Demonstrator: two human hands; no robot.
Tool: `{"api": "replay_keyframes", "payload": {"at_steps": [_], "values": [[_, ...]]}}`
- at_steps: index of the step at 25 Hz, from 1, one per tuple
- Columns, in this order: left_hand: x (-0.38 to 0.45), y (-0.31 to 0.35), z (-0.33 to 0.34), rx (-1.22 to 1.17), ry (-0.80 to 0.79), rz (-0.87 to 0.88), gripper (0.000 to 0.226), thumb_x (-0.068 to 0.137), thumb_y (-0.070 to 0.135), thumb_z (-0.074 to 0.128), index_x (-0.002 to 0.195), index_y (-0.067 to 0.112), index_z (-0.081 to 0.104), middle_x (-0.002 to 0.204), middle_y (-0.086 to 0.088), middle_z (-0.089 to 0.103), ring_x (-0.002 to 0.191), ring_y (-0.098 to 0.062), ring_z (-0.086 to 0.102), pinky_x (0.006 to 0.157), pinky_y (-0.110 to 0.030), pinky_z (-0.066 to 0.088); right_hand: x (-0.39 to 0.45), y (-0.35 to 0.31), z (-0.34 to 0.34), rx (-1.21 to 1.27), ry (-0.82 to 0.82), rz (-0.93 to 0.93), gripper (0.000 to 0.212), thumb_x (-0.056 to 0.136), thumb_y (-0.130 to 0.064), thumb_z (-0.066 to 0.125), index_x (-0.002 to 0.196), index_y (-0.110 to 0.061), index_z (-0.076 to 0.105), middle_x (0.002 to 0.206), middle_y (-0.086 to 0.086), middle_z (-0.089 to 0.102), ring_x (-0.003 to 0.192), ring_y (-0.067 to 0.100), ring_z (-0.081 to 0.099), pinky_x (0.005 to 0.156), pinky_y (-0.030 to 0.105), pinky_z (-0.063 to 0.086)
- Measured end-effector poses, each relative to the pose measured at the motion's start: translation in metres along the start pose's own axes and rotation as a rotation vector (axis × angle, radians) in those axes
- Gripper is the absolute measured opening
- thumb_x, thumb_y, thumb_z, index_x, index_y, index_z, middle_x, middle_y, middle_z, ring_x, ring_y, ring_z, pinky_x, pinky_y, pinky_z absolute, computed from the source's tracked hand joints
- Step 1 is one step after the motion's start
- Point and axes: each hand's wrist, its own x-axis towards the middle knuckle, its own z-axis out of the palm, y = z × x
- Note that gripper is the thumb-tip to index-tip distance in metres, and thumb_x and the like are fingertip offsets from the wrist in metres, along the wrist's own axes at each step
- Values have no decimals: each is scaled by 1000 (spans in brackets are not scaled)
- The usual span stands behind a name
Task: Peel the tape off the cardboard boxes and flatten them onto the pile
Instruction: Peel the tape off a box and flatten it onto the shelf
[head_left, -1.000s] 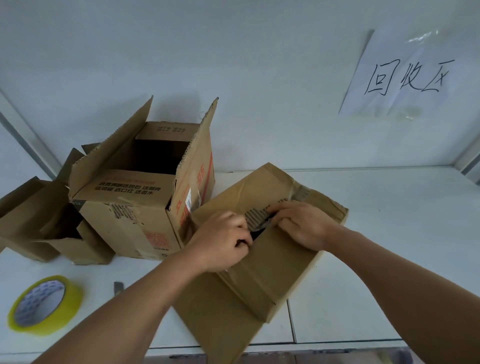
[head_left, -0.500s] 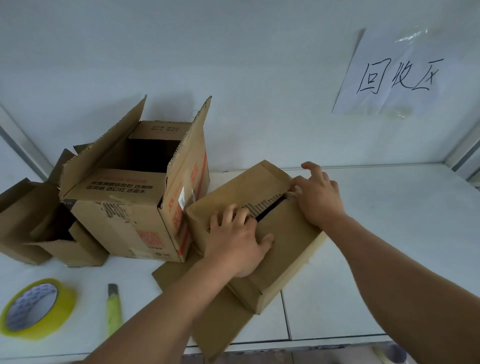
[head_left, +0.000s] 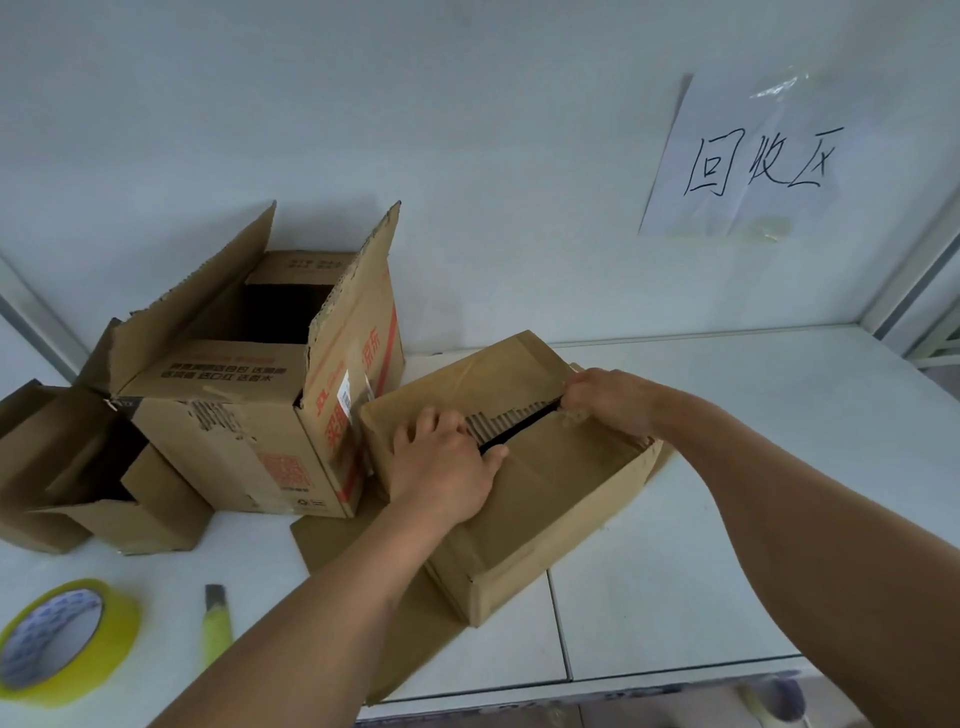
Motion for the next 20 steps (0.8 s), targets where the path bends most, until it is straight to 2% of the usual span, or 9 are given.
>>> {"api": "replay_keyframes", "payload": {"at_steps": [2, 4, 5, 7, 9, 11, 14, 18, 20], "values": [[0, -4, 2, -6, 11, 57, 65, 97, 64, 18, 126, 25, 60, 127, 7, 45, 128, -19, 32, 109, -42, 27, 8, 4, 9, -356, 112, -44, 34, 96, -35, 41, 110, -25, 69, 119, -2, 56, 113, 22, 48, 99, 37, 34], [0, -10, 1, -24, 33, 87, 63, 96, 64, 18, 116, 25, 64, 125, 9, 44, 127, -17, 33, 110, -41, 27, 17, 7, 16, -559, 362, -44, 32, 97, -30, 38, 110, -32, 67, 112, -4, 58, 105, 20, 49, 93, 36, 32], [0, -11, 2, -31, 43, 94, 61, 97, 64, 20, 110, 25, 65, 125, 9, 44, 127, -17, 33, 110, -41, 26, 19, 10, 17, -543, 480, -19, 30, 96, -27, 38, 108, -32, 65, 108, -6, 60, 102, 20, 50, 90, 35, 32], [0, -13, 1, -40, 55, 108, 57, 97, 64, 22, 105, 25, 63, 126, 9, 44, 127, -17, 33, 111, -41, 25, 20, 18, 13, -255, 636, 90, 24, 94, -25, 44, 109, -32, 61, 104, -10, 62, 105, 19, 51, 93, 37, 32], [-1, -14, 2, -45, 51, 119, 55, 97, 64, 23, 102, 25, 62, 124, 9, 44, 127, -17, 33, 110, -41, 25, 20, 29, 11, 92, 634, 217, 15, 93, -26, 51, 104, -31, 60, 98, -10, 64, 103, 17, 54, 95, 37, 38], [-1, -16, 2, -49, 60, 136, 53, 96, 64, 24, 100, 25, 60, 123, 9, 44, 127, -17, 33, 110, -42, 26, 18, 31, 12, 251, 566, 246, 14, 94, -28, 52, 94, -24, 65, 96, -6, 66, 94, 18, 58, 84, 35, 46], [-1, -18, 4, -80, 84, 139, 46, 95, 65, 25, 90, 29, 54, 120, 10, 45, 124, -16, 36, 109, -44, 28, 13, 18, 8, 494, 423, 260, 44, 95, -43, 46, 91, -6, 69, 93, -3, 64, 81, 17, 56, 71, 32, 43], [-2, -17, 4, -86, 88, 145, 47, 94, 66, 26, 89, 30, 56, 118, 10, 46, 122, -14, 38, 110, -43, 28, 18, 10, 4, 317, 441, 309, 21, 86, -34, 63, 90, -16, 72, 95, 1, 69, 87, 19, 63, 82, 37, 53], [-3, -19, 4, -90, 101, 149, 49, 94, 66, 26, 91, 29, 58, 117, 11, 45, 121, -14, 39, 110, -43, 28, 22, 11, 4, 408, 442, 377, 21, 82, -25, 66, 94, -9, 73, 96, 7, 71, 91, 24, 65, 89, 42, 54]]}}
